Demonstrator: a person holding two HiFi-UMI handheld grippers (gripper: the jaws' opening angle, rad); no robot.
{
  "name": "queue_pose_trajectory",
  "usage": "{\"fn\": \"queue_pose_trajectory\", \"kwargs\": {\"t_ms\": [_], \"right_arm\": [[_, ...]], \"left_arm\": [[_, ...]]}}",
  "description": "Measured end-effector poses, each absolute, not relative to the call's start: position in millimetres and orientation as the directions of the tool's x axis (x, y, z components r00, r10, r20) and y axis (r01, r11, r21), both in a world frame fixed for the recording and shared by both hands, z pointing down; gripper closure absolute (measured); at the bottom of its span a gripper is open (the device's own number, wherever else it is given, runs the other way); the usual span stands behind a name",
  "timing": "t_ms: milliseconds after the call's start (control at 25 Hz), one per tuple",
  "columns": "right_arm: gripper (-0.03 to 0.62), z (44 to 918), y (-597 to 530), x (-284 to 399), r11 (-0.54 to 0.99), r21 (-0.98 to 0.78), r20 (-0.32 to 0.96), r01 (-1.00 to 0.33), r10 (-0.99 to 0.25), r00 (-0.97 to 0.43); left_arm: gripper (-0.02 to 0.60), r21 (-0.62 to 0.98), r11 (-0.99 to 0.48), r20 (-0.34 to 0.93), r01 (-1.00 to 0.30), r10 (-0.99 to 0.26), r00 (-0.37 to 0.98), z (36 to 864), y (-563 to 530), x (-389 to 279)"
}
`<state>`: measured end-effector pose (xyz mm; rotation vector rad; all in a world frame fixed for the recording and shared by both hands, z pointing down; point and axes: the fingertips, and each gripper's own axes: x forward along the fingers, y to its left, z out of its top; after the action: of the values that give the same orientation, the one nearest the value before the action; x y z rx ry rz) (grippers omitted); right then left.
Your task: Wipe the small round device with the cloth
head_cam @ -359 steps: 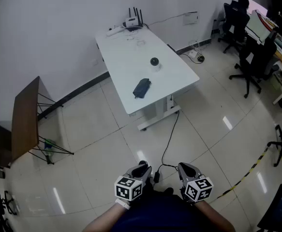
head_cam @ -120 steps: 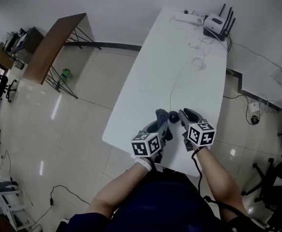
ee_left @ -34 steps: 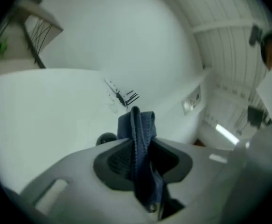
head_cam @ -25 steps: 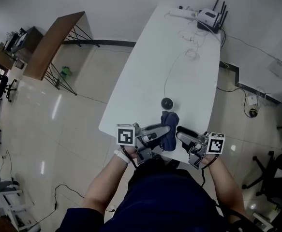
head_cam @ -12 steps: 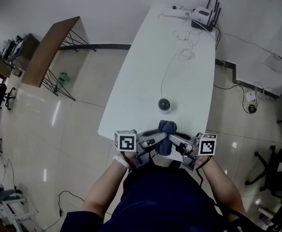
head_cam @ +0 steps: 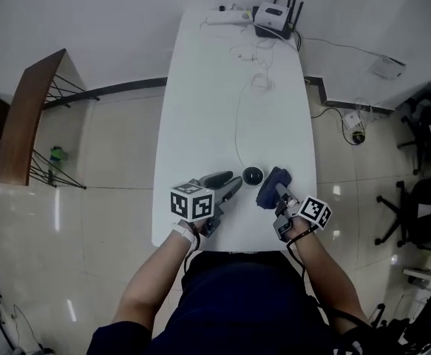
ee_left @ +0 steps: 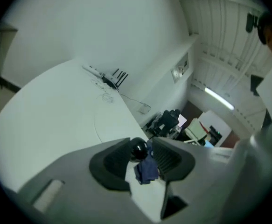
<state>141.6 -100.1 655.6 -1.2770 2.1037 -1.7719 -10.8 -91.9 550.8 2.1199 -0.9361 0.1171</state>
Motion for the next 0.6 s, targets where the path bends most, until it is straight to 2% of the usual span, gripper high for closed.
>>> {"fn": "queue_pose_trajectory", "kwargs": {"t_ms": [120, 240, 440, 600], "right_arm": [[0.517, 662.7, -96.3, 126.0, -0.071, -0.833, 0.451, -0.549, -0.662, -0.599], [0.519, 670.7, -91.7, 116.4, -0.116, -0.829, 0.468, -0.547, -0.678, -0.567], [0.517, 678.6, -88.1, 122.1, -0.159, -0.848, 0.457, -0.506, -0.704, -0.544], [0.517, 663.6, -90.2, 126.7, -0.132, -0.854, 0.428, -0.503, -0.727, -0.537]], "left_arm": [[0.436, 0.568, -0.494, 0.422, -0.658, -0.512, 0.748, 559.1, -106.9, -0.4], [0.439, 0.579, -0.519, 0.429, -0.629, -0.461, 0.776, 565.3, -108.3, 12.9], [0.445, 0.572, -0.5, 0.446, -0.65, -0.475, 0.758, 569.9, -104.8, 17.1], [0.456, 0.563, -0.496, 0.455, -0.661, -0.482, 0.749, 569.6, -104.0, 16.5]]}}
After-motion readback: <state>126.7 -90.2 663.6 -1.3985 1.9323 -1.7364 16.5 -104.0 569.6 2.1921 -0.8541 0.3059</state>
